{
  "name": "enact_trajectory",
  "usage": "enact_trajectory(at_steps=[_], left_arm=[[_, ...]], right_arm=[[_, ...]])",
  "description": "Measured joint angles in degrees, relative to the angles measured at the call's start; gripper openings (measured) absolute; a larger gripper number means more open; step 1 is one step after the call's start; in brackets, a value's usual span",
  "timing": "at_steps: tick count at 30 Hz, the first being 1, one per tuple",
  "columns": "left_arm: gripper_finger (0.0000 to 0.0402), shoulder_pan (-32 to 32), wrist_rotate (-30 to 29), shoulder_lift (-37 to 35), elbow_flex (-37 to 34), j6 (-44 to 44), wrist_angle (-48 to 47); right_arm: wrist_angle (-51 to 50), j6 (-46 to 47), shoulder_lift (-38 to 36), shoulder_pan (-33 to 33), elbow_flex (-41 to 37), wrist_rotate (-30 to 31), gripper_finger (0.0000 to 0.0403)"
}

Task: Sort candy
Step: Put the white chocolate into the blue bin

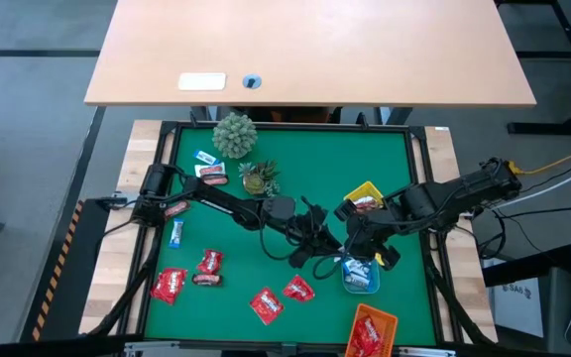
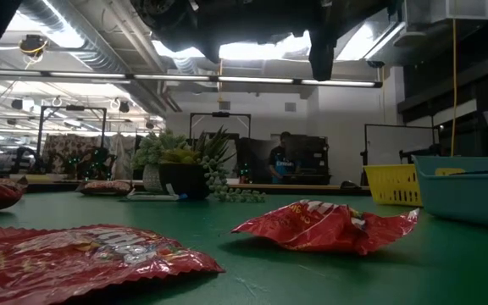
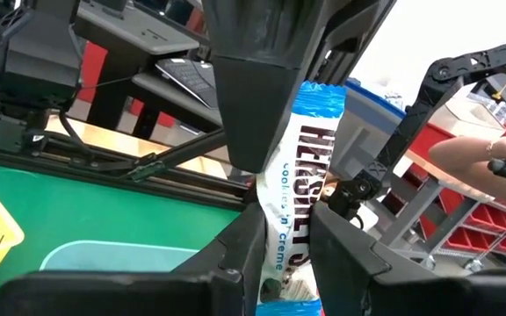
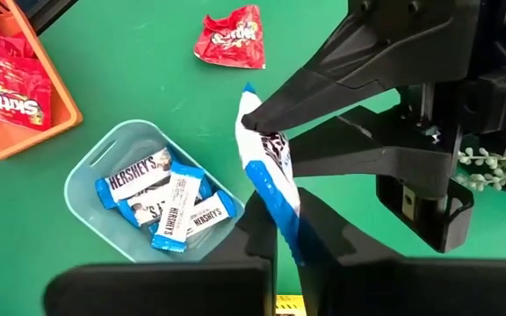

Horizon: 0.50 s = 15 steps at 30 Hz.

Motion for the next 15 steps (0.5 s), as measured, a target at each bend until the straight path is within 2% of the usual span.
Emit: enact_trajectory(at_steps=[4,8,15], left_arm=[[0.0085,0.0,-0.3,0.0,0.0,0.0,0.0],[0.0111,-0.2,-3.4,0.0,0.0,0.0,-0.1],[0.0179,-0.2,-4.7,-0.1,0.0,0.0,-1.6]], right_arm=[[0.0,0.8,0.0,0.0,0.0,0.0,0.0028],[-1.9,2.5,0.0,0.0,0.0,-0.3,0.0021],[-6.9,9.4,0.0,0.0,0.0,-10.8,0.0021]])
